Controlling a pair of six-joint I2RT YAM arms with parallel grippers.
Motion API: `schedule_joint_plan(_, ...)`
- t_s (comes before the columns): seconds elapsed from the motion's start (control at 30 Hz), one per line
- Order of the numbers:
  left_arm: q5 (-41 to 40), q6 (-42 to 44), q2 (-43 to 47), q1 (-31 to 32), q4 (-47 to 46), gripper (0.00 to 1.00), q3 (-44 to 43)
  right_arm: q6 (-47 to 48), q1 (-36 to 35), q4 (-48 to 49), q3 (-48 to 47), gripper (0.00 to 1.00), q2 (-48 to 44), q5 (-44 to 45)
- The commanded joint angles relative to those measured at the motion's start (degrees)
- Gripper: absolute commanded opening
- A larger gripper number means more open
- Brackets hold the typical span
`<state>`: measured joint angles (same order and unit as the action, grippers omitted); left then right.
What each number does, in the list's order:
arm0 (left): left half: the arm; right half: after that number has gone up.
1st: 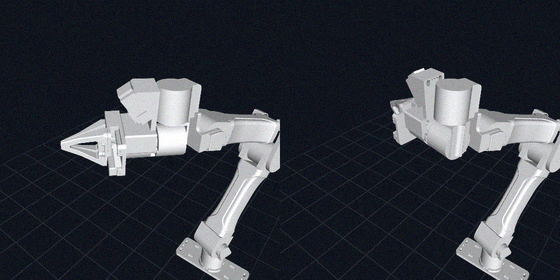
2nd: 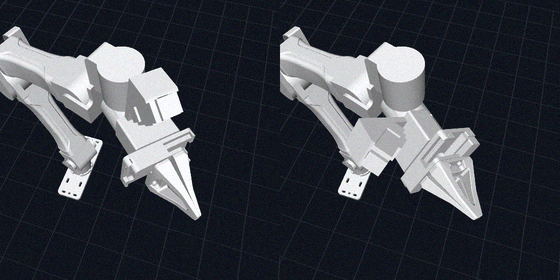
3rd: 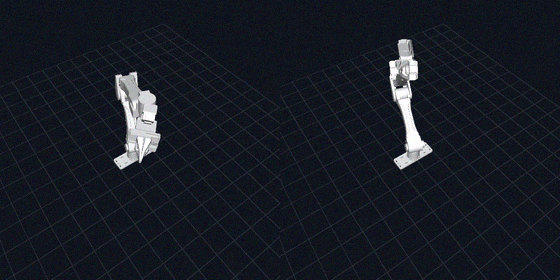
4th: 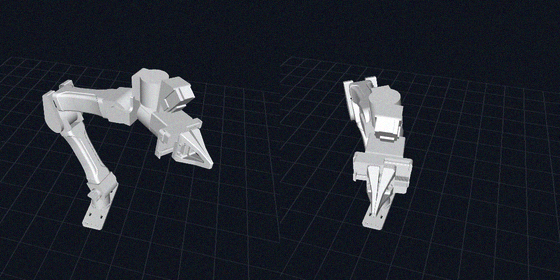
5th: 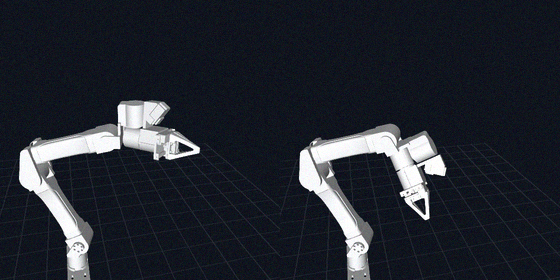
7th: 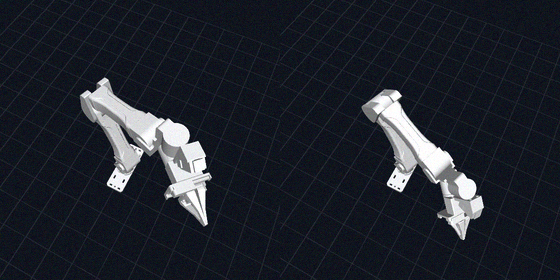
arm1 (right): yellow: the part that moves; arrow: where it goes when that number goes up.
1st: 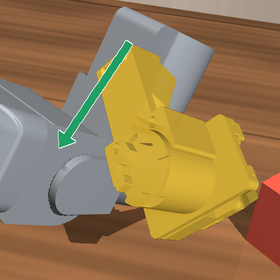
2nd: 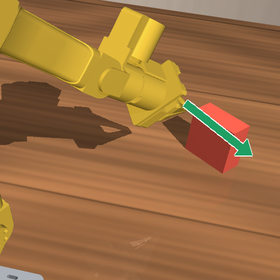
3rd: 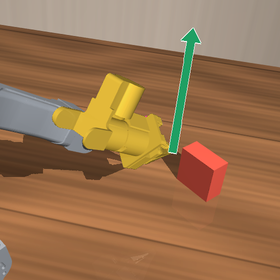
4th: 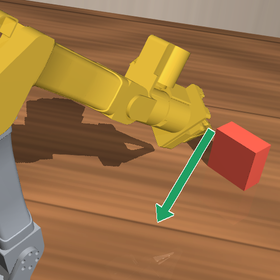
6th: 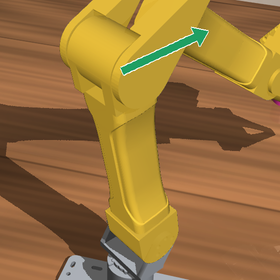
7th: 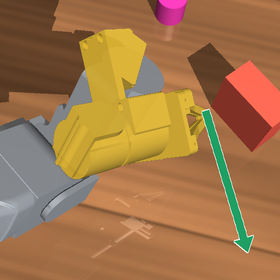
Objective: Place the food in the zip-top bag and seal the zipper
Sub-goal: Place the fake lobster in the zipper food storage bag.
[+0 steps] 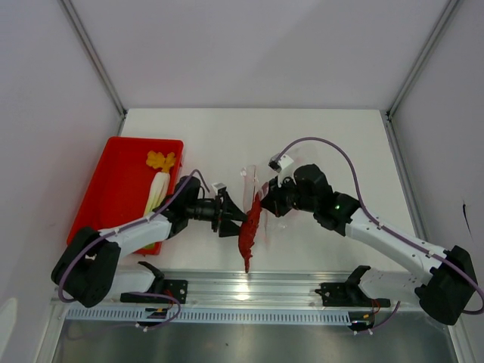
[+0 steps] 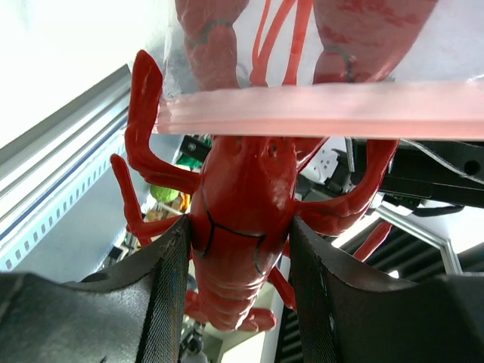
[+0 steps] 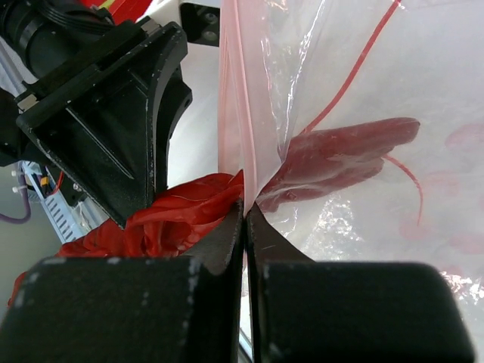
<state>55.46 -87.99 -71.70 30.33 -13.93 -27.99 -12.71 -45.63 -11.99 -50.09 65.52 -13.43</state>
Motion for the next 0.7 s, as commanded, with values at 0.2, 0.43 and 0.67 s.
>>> schedule_joint_plan(0.2, 2.4, -2.6, -4.5, 0.3, -8.1, 0.01, -3.1, 0.3, -0.8, 0.1, -1.9, 0.0, -2.4, -4.3)
schedule_joint_plan(0.43, 5.4, -5.2, -8.6, 0.4, -16.5, 0.01, -3.6, -1.1, -1.2, -1.1, -2.9, 0.0, -2.1, -2.6)
schedule_joint_plan(0.67, 9.2, -12.9, -10.3, 0.4, -31.8, 0.01, 1.4, 1.9, -1.9, -7.7, -5.3, 0.0, 0.5, 8.8)
